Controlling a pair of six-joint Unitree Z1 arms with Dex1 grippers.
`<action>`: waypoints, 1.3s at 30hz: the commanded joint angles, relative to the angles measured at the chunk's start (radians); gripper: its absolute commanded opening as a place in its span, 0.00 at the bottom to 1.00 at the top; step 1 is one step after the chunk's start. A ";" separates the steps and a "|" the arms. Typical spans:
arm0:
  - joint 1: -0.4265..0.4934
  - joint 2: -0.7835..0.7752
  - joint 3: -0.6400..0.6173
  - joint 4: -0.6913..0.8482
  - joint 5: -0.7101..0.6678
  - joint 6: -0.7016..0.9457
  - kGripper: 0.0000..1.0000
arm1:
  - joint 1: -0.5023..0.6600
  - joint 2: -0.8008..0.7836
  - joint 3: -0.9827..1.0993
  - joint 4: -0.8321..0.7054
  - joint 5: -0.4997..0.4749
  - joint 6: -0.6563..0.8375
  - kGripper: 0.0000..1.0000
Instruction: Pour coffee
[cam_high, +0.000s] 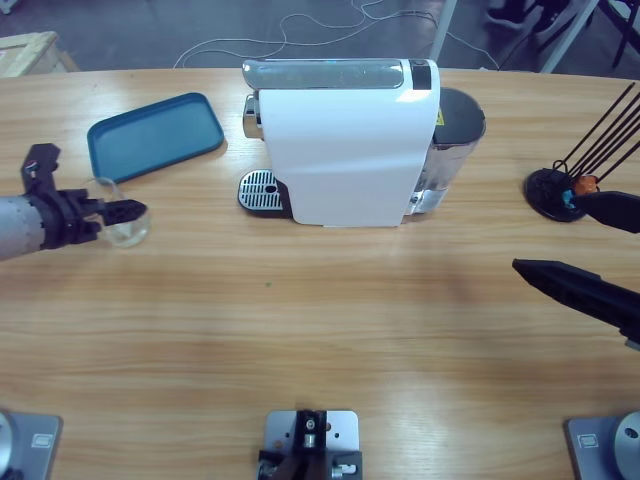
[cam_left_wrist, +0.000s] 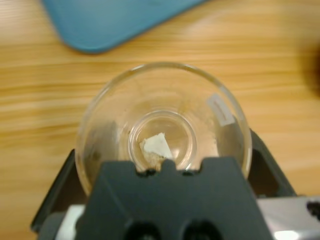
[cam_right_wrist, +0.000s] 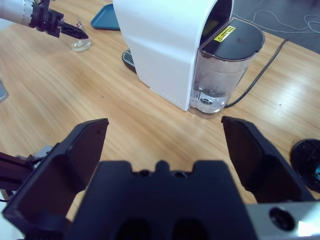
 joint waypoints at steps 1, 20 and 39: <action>0.007 -0.073 -0.049 -0.006 -0.333 0.176 0.26 | 0.007 -0.036 0.037 -0.002 -0.023 0.006 1.00; -0.031 0.297 -0.442 0.127 -0.428 0.343 0.20 | 0.007 -0.096 0.064 0.003 -0.031 0.004 1.00; -0.142 0.384 -0.513 0.139 -0.430 0.341 0.74 | 0.007 -0.102 0.069 0.004 -0.040 0.004 1.00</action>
